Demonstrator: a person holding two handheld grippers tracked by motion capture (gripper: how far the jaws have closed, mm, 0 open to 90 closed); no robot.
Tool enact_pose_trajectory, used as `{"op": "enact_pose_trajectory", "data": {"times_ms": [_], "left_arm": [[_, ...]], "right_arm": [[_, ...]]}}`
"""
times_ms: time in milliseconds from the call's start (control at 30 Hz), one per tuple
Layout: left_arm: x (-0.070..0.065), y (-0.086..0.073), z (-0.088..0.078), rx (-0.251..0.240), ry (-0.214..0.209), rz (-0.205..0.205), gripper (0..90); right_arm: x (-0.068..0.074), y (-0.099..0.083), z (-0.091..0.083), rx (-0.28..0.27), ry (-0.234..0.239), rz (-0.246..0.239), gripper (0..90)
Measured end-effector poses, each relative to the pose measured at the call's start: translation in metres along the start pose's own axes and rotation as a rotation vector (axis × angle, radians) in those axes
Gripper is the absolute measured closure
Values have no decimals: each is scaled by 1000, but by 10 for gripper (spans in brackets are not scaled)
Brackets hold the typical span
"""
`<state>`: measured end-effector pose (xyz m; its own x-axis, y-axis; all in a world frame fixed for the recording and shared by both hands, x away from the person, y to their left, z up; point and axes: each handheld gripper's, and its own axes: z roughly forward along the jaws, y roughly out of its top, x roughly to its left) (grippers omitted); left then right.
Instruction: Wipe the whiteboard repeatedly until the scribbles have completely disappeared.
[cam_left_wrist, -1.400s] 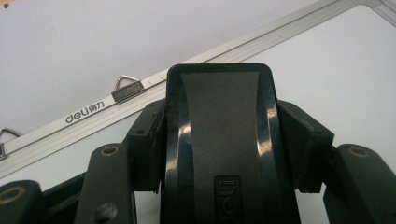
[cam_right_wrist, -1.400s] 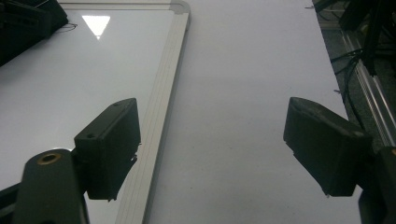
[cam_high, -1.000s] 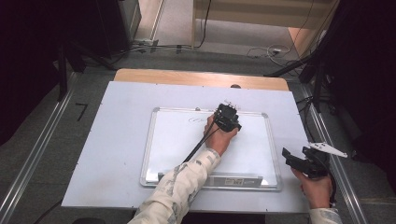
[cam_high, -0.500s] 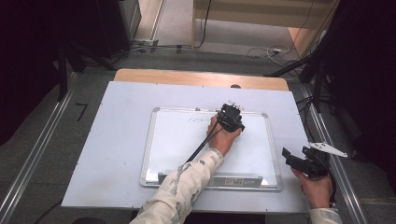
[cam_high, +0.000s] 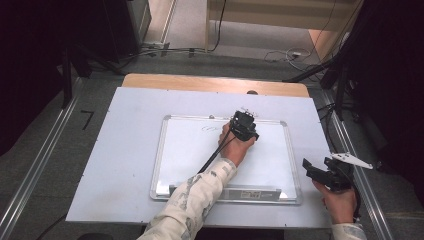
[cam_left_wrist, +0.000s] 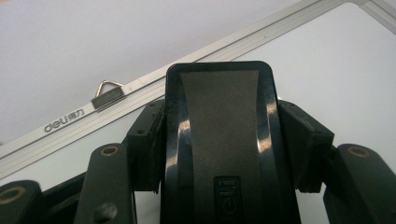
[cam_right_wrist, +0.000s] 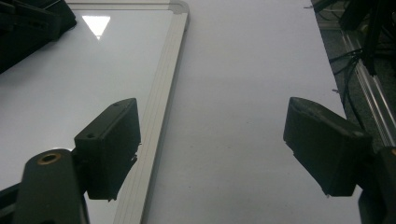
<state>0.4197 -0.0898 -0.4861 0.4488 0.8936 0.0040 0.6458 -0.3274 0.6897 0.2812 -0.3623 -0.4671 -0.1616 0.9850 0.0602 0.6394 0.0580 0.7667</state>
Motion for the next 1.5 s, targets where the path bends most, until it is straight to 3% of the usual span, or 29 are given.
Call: {"op": "enact_pose_trajectory", "data": {"times_ms": [400, 633, 1000, 1233, 1500], "left_arm": [[8, 0, 0, 1, 21, -17, 405], [0, 3, 3, -4, 19, -6, 404], [-25, 9, 9, -6, -11, 26, 405], [-28, 10, 10, -3, -14, 26, 405], [-21, 8, 9, -2, -19, 20, 405]], "right_arm": [[0, -1, -1, 3, -2, 1, 175], [0, 0, 0, 2, 0, 1, 174], [-1, -1, 0, 1, 3, 5, 175], [0, 0, 0, 1, 4, 0, 174], [-1, -1, 0, 2, 3, 0, 175]]}}
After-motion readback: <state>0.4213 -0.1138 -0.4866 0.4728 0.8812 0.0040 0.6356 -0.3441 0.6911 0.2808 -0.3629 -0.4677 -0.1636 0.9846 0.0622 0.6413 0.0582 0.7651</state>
